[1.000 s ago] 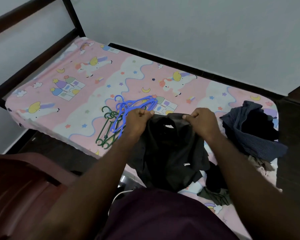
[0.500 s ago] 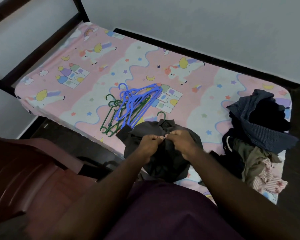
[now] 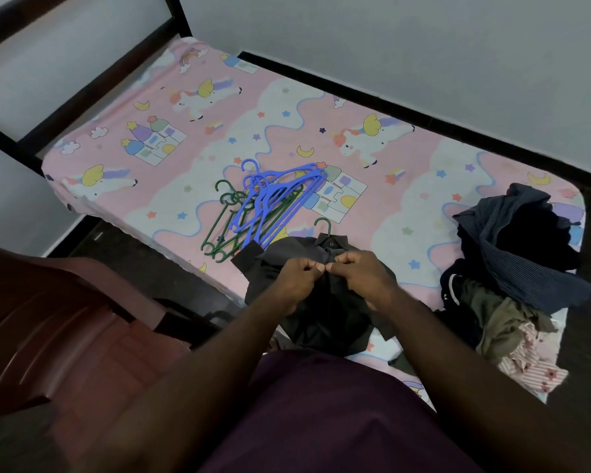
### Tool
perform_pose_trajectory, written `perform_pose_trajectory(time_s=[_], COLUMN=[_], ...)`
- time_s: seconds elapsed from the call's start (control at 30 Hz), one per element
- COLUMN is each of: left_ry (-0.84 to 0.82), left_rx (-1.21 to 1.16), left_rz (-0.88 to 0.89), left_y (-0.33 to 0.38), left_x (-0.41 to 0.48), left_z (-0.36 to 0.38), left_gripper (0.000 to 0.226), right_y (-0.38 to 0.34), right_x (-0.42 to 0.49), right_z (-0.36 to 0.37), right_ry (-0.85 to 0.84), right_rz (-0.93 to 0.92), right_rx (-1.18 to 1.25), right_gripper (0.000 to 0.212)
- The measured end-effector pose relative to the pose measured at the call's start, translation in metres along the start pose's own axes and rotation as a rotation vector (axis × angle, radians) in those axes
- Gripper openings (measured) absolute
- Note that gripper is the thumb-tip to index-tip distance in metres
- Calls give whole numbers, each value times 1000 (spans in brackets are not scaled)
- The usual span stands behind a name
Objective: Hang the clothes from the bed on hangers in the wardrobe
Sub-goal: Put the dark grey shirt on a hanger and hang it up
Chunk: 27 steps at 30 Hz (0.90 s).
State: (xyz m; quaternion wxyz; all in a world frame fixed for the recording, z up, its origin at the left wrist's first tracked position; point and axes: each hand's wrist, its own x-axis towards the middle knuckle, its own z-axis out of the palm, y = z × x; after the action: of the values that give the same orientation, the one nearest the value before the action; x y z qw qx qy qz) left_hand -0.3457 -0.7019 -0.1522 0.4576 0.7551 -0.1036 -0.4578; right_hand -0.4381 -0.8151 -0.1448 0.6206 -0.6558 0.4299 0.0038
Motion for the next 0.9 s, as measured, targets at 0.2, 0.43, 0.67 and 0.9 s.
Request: perform_pose_trajectory(time_s=[0.2,0.43,0.67,0.9], left_ry=[-14,-29,-42,-43], left_rx=[-3,35,24,-149], left_rz=[-11,28,-11,-88], left_y=[-1,-5,-1,1], left_x=[4,10,15,21], left_z=[1,1,9,15], left_gripper=[23,20,28,35], right_y=[1,-6,-11,-13], right_x=[-1,-6,-10,-5], right_z=[-2,-9,-9,5], right_ry=[-10,-127,-22,80], right_rz=[-6,115,42,-249], right_rx=[-60,75,-184,-880], right_gripper=[27,14,18,21])
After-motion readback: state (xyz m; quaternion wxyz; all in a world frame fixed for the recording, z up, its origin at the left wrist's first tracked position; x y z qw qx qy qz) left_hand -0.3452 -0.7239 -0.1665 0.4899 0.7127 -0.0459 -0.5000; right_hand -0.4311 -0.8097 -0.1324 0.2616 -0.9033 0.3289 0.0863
